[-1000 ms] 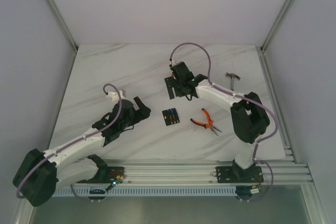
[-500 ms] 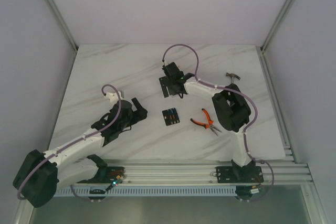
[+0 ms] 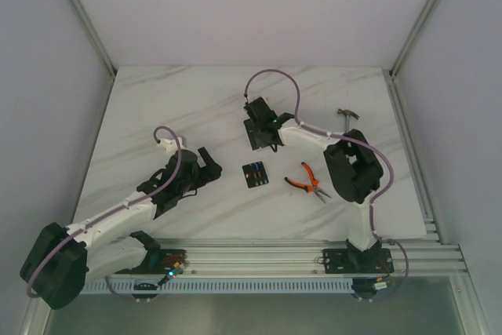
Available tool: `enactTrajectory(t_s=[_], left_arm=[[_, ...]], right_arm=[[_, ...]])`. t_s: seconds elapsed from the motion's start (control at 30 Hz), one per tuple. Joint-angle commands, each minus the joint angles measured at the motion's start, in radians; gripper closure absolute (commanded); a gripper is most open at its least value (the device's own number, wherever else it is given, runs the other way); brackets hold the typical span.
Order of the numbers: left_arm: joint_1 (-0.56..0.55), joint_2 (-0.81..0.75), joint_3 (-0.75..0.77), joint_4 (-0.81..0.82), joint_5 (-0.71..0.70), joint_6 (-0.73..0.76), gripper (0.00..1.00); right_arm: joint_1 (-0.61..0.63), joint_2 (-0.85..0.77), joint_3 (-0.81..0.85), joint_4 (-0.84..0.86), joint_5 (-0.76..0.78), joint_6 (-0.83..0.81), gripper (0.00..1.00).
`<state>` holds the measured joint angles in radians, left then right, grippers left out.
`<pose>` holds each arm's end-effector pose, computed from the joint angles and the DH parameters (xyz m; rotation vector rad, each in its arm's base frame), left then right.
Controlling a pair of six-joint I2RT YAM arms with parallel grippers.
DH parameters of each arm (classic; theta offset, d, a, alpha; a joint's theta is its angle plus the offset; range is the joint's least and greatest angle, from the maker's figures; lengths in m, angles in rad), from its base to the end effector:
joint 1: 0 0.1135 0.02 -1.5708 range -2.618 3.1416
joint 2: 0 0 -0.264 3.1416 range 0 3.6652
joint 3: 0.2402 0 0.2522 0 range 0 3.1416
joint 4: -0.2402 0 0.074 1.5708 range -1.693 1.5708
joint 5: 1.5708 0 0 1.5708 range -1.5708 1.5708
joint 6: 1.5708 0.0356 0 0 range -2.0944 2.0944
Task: Snap on the fuse box
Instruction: Pick up the fuse box cover from the center of the board.
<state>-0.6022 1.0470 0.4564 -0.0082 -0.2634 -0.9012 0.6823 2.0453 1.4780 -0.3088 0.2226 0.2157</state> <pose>0.1819 -0.1138 0.1944 -0.4798 2.1521 -0.5806 0.3535 0.2771 0.1838 -0.4643 2.3775 0.1366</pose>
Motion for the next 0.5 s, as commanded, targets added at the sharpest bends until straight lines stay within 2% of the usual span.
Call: enactTrajectory(t_s=[0.0, 0.23, 0.47], left_arm=[[0.005, 0.01, -0.002, 0.004, 0.039, -0.008, 0.0], [0.004, 0.011, -0.004, 0.023, 0.062, -0.025, 0.0], [0.001, 0.022, -0.005, 0.037, 0.083, -0.033, 0.0]], right_arm=[[0.046, -0.158, -0.064, -0.063, 0.021, 0.039, 0.62], [0.132, -0.305, -0.172, -0.127, 0.031, 0.131, 0.61], [0.208, -0.336, -0.243, -0.136, 0.089, 0.208, 0.6]])
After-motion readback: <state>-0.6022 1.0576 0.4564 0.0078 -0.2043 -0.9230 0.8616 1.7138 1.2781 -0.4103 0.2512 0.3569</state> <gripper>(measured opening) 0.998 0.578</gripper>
